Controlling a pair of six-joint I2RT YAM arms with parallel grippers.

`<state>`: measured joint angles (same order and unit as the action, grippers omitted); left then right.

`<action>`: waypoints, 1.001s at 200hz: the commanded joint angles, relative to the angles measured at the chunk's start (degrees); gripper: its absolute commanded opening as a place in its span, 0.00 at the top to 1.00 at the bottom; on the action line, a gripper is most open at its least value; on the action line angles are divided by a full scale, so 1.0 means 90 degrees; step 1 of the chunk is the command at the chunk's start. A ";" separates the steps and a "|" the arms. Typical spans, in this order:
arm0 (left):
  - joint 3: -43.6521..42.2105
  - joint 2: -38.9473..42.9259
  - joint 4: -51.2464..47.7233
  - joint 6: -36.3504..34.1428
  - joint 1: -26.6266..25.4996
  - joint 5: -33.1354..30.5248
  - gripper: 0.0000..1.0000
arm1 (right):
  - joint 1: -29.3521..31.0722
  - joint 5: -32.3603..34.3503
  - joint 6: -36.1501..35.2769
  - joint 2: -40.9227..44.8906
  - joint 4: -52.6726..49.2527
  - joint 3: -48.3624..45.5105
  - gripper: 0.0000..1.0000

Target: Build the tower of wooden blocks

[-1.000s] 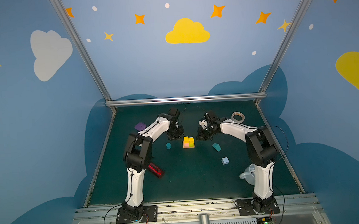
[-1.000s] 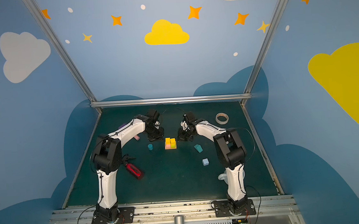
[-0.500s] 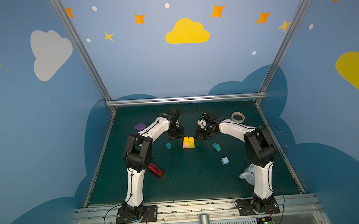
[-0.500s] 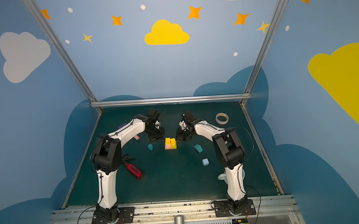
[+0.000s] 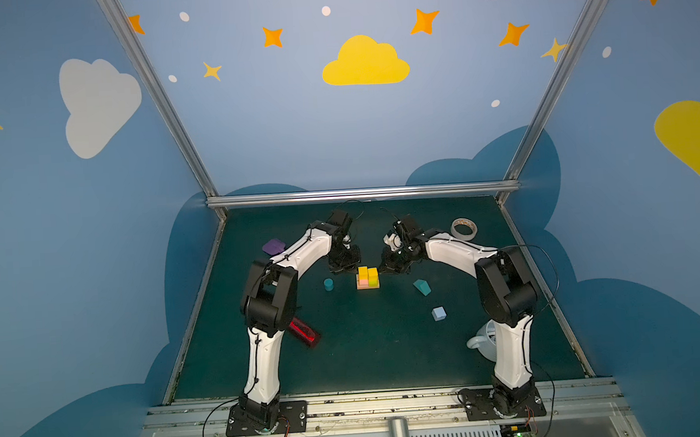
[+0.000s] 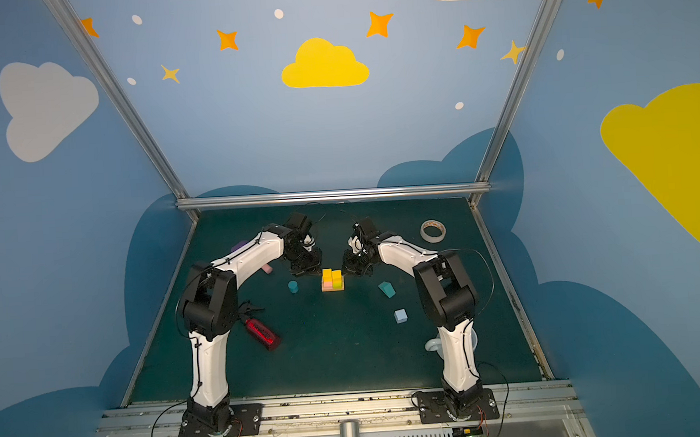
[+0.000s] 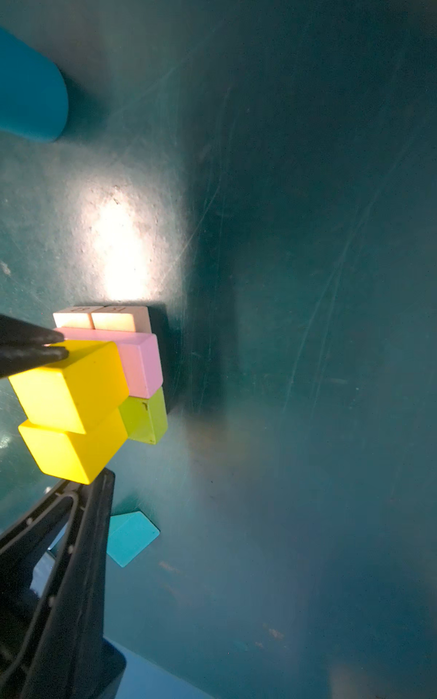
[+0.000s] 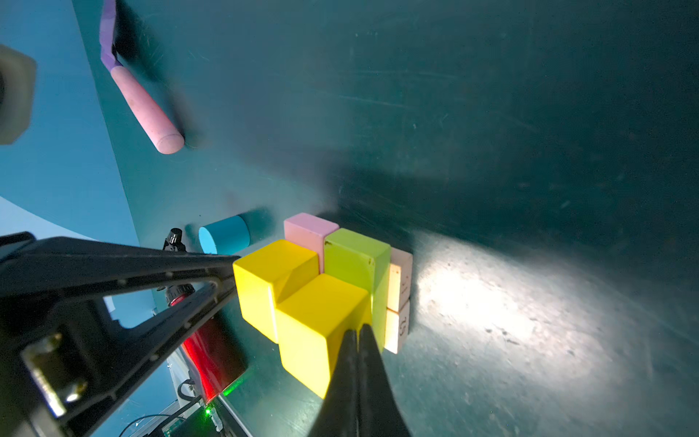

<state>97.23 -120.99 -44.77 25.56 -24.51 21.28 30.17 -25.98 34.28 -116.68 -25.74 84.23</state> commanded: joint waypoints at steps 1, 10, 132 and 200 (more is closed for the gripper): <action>0.0026 -0.0092 -0.0014 -0.0052 -0.0001 0.0022 0.95 | 0.0046 0.0011 -0.0001 -0.0031 -0.0109 0.0107 1.00; 0.0036 -0.0096 -0.0015 -0.0057 -0.0001 0.0008 0.95 | 0.0046 0.0006 0.0009 -0.0024 -0.0109 0.0095 1.00; 0.0046 -0.0106 0.0014 -0.0047 -0.0028 0.0136 0.95 | 0.0075 0.0181 0.0009 0.0045 -0.0246 0.0082 1.00; 0.0008 -0.0080 -0.0025 0.0011 -0.0050 0.0076 0.95 | -0.0002 0.0191 0.0008 0.0202 -0.0236 0.0097 1.00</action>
<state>97.23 -120.99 -44.53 25.61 -24.82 21.82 30.50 -24.67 34.30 -116.66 -27.00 84.23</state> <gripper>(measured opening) 0.048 0.048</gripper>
